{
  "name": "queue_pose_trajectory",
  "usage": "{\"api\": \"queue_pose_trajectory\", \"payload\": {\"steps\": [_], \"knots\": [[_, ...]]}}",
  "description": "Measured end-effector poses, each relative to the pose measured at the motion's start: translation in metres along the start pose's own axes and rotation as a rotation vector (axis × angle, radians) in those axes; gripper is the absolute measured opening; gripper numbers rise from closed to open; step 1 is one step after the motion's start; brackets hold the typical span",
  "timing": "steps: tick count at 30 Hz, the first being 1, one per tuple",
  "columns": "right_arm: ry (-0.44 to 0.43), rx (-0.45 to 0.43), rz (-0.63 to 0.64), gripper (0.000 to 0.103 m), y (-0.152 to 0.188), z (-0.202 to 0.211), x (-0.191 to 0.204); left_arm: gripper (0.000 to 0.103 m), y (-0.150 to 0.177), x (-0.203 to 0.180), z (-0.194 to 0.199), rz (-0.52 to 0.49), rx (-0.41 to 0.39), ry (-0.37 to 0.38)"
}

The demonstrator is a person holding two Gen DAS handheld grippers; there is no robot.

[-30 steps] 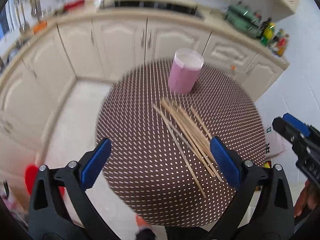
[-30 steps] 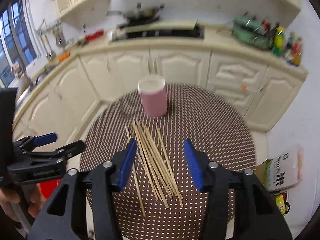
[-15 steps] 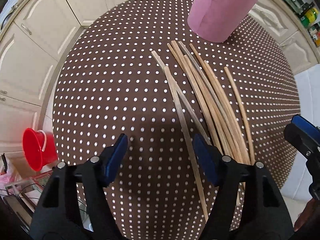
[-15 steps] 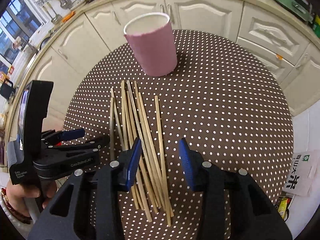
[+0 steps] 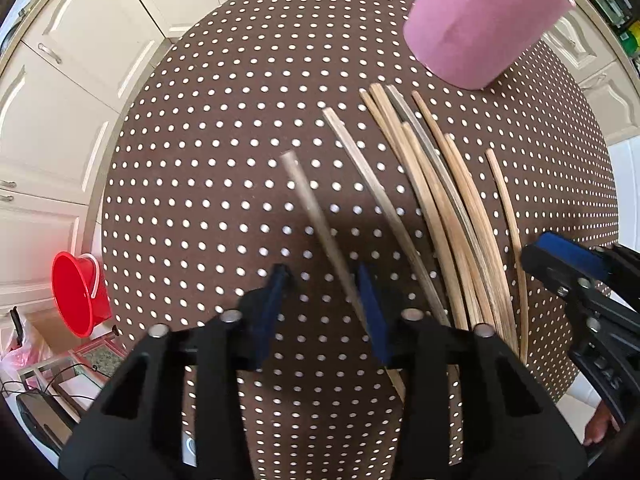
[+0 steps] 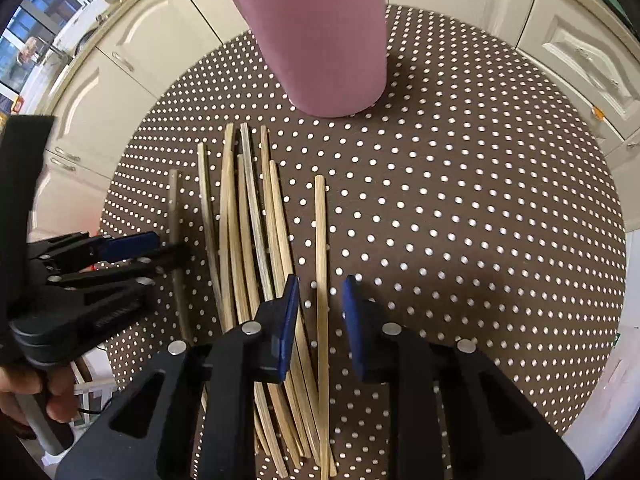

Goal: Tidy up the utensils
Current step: 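Lower the left gripper onto one wooden stick and close while the right gripper grasps another, then lift the left gripper's stick over the pink cup while the right gripper carries its stick there too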

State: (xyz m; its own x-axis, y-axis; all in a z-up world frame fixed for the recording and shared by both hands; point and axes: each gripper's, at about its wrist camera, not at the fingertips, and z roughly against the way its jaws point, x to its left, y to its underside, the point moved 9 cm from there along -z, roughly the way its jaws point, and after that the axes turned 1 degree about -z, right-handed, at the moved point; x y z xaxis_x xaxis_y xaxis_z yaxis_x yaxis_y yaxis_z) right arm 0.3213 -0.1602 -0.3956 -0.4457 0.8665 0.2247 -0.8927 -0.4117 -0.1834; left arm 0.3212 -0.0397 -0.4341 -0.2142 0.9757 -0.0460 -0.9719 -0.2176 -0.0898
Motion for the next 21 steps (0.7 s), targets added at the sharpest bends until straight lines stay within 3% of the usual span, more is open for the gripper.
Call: {"api": "queue_pose_trajectory", "payload": {"steps": [3, 9, 13, 17, 21], "knots": [[0.015, 0.019, 0.017, 0.017, -0.010, -0.008, 0.002, 0.019, -0.007, 0.003, -0.001, -0.002, 0.014, 0.019], [0.040, 0.083, 0.014, 0.008, -0.025, -0.019, 0.003, 0.006, -0.018, 0.018, -0.006, -0.036, 0.015, 0.064], [0.027, 0.086, 0.000, 0.005, -0.034, -0.024, 0.003, 0.005, -0.030, 0.024, 0.001, -0.055, -0.012, 0.118], [-0.007, 0.036, -0.049, 0.005, -0.047, -0.009, 0.000, 0.005, -0.050, 0.019, 0.027, -0.098, -0.073, 0.181], [-0.033, -0.076, -0.103, 0.005, -0.065, 0.030, -0.003, 0.005, -0.063, 0.012, 0.063, -0.119, -0.137, 0.240]]}}
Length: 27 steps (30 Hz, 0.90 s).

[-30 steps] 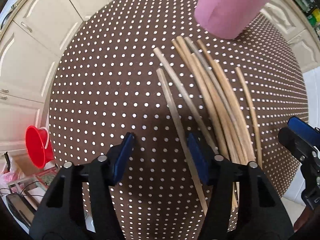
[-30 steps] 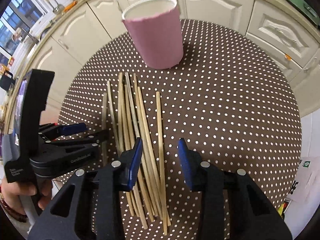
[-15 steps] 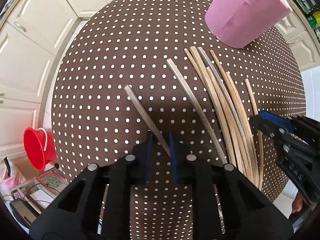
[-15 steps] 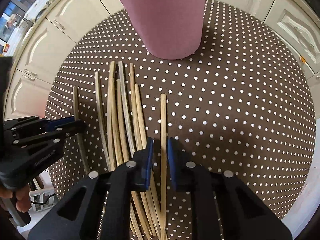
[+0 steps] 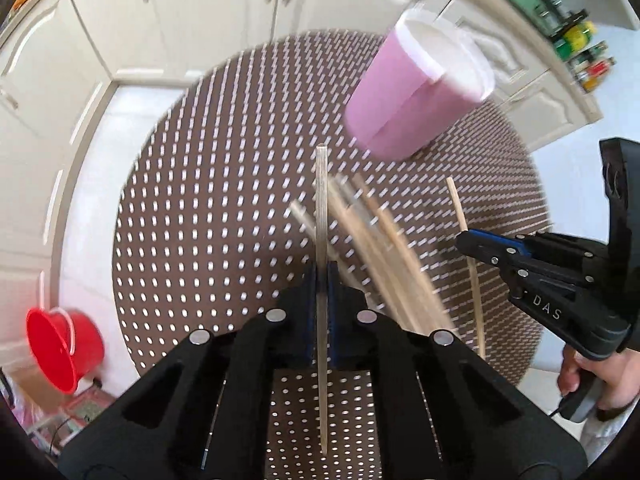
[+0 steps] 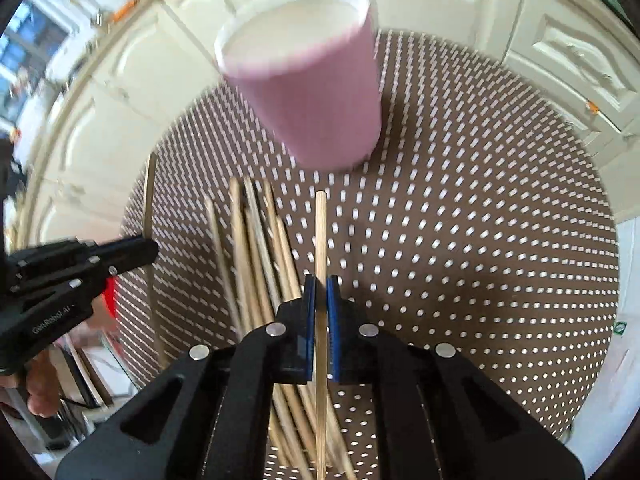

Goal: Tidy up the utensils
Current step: 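Lift the left gripper's stick over the pink cup while the right gripper carries its stick there too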

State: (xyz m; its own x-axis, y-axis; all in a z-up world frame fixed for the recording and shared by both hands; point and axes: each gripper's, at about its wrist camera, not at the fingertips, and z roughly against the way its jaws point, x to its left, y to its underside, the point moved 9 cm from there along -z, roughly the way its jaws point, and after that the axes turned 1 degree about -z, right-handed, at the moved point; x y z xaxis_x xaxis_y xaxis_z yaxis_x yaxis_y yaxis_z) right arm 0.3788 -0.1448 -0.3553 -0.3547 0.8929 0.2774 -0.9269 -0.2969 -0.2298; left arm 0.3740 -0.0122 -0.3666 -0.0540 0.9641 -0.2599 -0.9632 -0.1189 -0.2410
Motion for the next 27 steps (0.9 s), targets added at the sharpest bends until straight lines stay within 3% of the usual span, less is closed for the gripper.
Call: {"api": "queue_pose_trajectory", "payload": {"steps": [6, 17, 22, 27], "knots": [[-0.054, -0.202, -0.038, 0.005, -0.032, 0.067, 0.009, 0.005, -0.034, -0.015, 0.062, -0.077, -0.130, 0.086], [-0.006, -0.667, -0.044, 0.005, -0.113, 0.177, 0.025, 0.005, -0.086, -0.053, 0.166, -0.151, -0.369, 0.188], [0.064, -0.832, -0.024, 0.005, -0.143, 0.187, 0.035, 0.005, -0.123, -0.060, 0.199, -0.165, -0.496, 0.182], [0.116, -0.893, -0.047, 0.005, -0.162, 0.180, 0.021, 0.005, -0.149, -0.064, 0.203, -0.176, -0.556, 0.163]]}}
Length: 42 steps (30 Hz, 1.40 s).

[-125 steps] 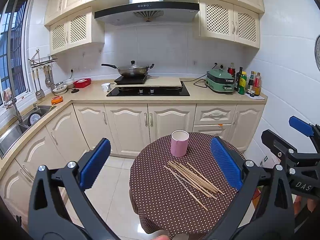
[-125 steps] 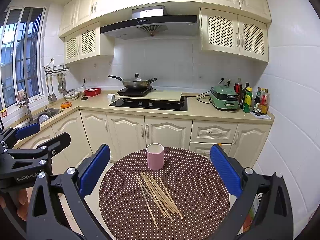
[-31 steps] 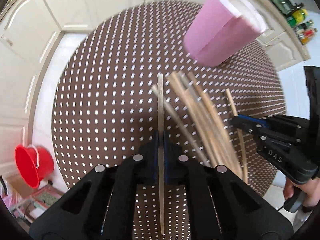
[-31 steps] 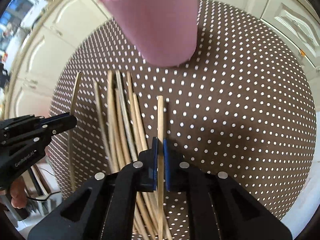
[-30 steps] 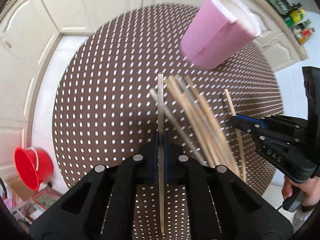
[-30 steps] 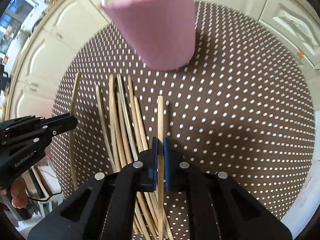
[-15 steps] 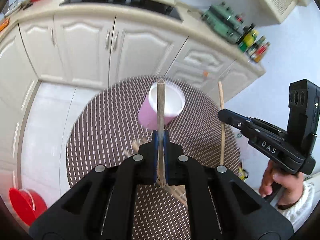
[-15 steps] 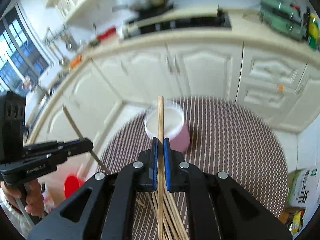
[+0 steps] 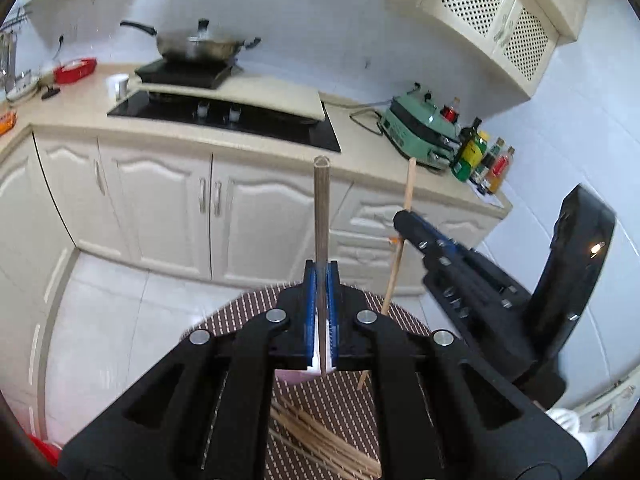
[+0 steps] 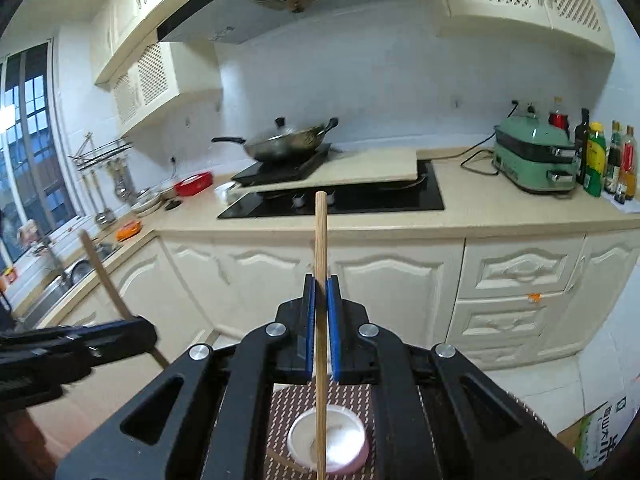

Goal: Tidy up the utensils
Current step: 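Lift the left gripper's stick over the pink cup while the right gripper carries its stick there too, then lower the left gripper's stick into the cup and open while the right gripper releases its stick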

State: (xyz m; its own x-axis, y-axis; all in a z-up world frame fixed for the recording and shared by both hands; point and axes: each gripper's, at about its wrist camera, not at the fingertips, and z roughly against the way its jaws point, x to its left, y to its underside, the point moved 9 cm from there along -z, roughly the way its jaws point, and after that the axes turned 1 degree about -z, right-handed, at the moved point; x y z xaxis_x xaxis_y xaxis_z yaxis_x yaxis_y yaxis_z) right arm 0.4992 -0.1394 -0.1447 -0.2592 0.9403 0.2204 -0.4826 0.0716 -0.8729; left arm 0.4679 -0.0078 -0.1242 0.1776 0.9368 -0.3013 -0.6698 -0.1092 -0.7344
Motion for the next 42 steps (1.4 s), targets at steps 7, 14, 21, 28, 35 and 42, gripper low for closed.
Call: {"api": "queue_pose_trajectory", "payload": {"steps": [7, 14, 21, 28, 35, 42], "knots": [[0.025, -0.026, -0.024, 0.005, -0.003, -0.029, -0.005, 0.005, -0.004, 0.007, -0.034, -0.017, -0.003, -0.015], [0.031, 0.043, -0.026, 0.005, 0.026, -0.044, -0.008, 0.005, 0.036, 0.018, -0.072, -0.036, 0.112, -0.022], [0.031, 0.114, -0.041, 0.005, 0.054, -0.030, -0.015, 0.006, 0.069, 0.016, -0.083, -0.063, 0.189, -0.022], [0.036, 0.199, -0.042, 0.005, 0.087, -0.006, -0.021, 0.006, 0.091, 0.016, -0.084, -0.058, 0.251, -0.035], [0.017, 0.263, -0.074, 0.008, 0.105, 0.004, -0.025, 0.065, 0.099, 0.014, -0.083, -0.038, 0.281, -0.074], [-0.012, 0.293, -0.103, 0.015, 0.110, 0.021, -0.030, 0.065, 0.103, 0.014, -0.065, -0.023, 0.254, -0.122]]}}
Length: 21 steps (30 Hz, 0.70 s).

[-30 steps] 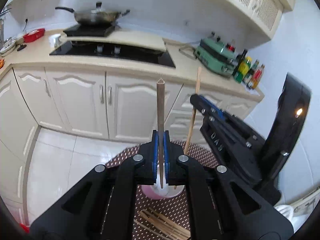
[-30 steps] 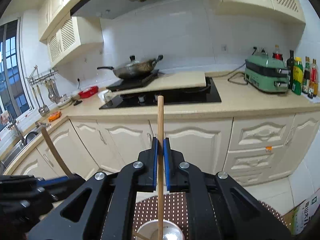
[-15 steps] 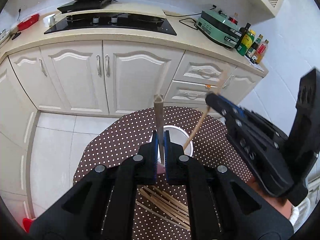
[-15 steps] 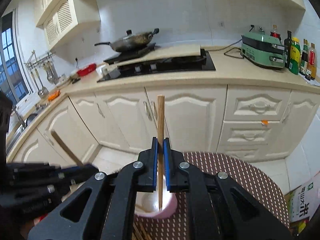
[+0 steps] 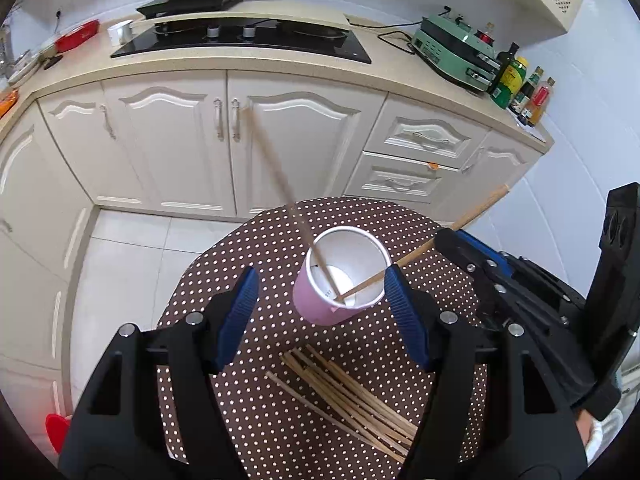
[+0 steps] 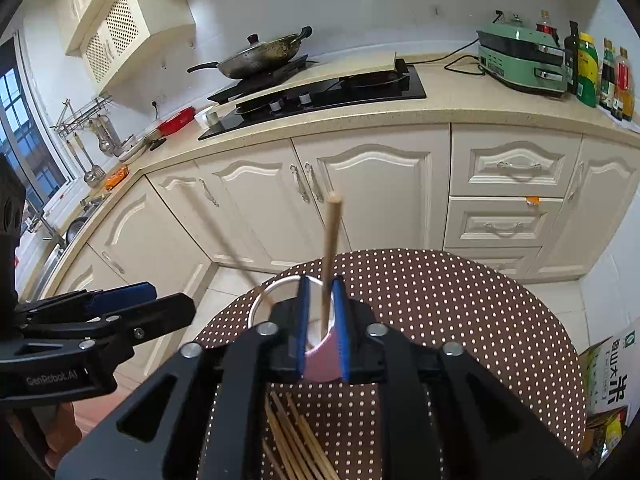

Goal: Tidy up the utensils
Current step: 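Lower the left gripper's stick into the cup and open while the right gripper releases its stick, then return the left gripper to the pile and grasp a stick while the right gripper grasps another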

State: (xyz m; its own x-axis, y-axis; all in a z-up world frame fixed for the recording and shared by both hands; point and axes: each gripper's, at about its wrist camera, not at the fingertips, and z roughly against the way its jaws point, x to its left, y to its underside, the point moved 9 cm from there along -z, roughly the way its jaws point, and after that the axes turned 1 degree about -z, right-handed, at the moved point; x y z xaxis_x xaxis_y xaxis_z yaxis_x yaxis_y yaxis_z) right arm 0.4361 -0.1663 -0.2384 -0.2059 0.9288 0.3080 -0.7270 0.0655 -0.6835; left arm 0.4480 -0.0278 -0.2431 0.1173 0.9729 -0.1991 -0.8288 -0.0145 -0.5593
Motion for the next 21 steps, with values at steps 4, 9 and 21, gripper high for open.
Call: {"api": "queue_pose_trajectory", "payload": {"steps": [4, 9, 21], "knots": [[-0.005, 0.007, 0.006, 0.031, 0.006, 0.012, -0.005, 0.065, 0.016, 0.006, 0.004, 0.049, 0.020, -0.012], [-0.014, 0.017, 0.004, 0.033, 0.018, 0.027, -0.015, 0.065, 0.050, 0.010, 0.000, 0.098, 0.069, -0.045], [-0.014, 0.227, 0.038, 0.033, 0.101, 0.011, -0.030, 0.065, 0.146, 0.009, -0.052, 0.204, 0.301, -0.094]]}}
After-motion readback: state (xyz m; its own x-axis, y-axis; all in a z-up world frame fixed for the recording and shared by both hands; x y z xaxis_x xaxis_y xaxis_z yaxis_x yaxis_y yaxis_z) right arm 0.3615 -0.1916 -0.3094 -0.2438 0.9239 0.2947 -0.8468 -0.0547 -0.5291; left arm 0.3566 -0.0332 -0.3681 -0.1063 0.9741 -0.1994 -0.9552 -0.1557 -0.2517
